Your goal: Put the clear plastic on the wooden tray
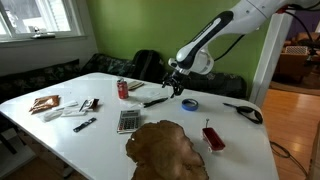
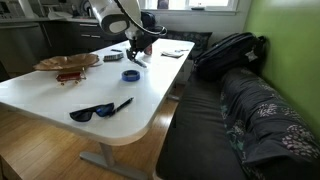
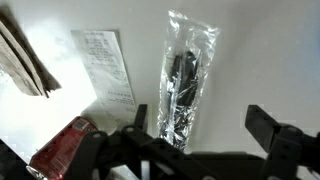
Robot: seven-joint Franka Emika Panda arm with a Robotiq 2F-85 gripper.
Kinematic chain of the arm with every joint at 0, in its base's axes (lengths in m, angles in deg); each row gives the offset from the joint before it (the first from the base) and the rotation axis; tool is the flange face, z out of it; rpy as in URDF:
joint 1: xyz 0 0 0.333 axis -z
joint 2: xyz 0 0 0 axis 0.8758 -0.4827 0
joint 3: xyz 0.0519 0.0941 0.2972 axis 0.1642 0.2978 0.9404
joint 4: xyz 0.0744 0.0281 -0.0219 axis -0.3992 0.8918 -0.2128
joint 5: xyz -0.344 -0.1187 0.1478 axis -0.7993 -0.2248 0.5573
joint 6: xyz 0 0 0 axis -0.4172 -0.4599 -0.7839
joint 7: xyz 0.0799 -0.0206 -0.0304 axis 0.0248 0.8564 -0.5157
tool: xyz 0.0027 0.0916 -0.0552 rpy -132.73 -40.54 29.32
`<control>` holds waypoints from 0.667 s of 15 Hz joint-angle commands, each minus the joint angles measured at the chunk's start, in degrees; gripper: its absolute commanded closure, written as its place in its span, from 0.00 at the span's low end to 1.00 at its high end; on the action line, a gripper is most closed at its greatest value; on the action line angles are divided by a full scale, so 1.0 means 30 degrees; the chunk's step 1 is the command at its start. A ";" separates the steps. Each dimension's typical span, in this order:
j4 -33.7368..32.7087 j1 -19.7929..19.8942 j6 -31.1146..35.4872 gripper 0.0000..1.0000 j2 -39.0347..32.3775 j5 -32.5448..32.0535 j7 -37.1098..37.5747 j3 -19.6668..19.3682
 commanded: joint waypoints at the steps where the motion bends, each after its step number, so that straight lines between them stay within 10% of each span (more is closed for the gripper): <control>1: -0.2433 -0.0173 0.0214 0.00 -0.1883 -0.1028 0.2568 0.0322; 6: -0.4193 -0.0642 0.0147 0.01 -0.2911 -0.1380 0.6351 -0.0061; 10: -0.4752 -0.0898 -0.0377 0.40 -0.3144 -0.2135 0.9097 -0.0409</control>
